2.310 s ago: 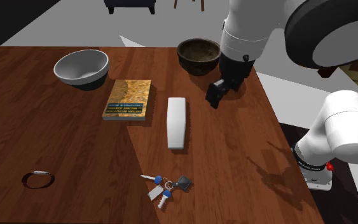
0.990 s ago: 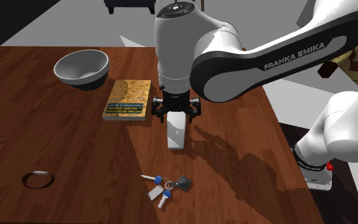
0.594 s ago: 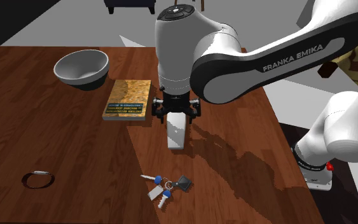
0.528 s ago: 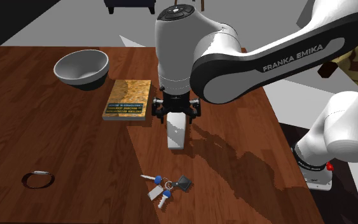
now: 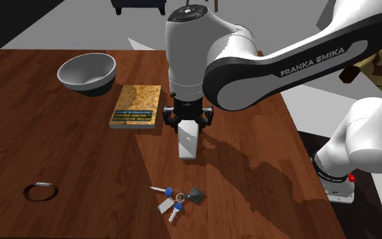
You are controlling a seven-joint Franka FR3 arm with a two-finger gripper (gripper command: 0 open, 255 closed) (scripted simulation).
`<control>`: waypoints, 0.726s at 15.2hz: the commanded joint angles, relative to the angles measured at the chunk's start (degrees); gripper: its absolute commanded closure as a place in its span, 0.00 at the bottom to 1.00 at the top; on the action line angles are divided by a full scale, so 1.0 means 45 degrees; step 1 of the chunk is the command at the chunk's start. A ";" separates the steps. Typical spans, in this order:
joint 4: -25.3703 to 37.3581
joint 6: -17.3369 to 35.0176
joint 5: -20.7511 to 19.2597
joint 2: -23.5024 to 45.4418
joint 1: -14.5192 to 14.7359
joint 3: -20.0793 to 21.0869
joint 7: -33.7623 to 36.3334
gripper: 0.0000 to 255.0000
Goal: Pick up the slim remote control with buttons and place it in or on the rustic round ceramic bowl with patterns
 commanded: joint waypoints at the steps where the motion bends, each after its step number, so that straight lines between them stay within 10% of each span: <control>1: -0.0001 0.0000 -0.0001 0.0001 0.0000 0.0000 -0.0001 1.00; 11: 0.1185 -0.1525 0.0147 -0.0374 -0.0028 -0.0085 -0.0126 1.00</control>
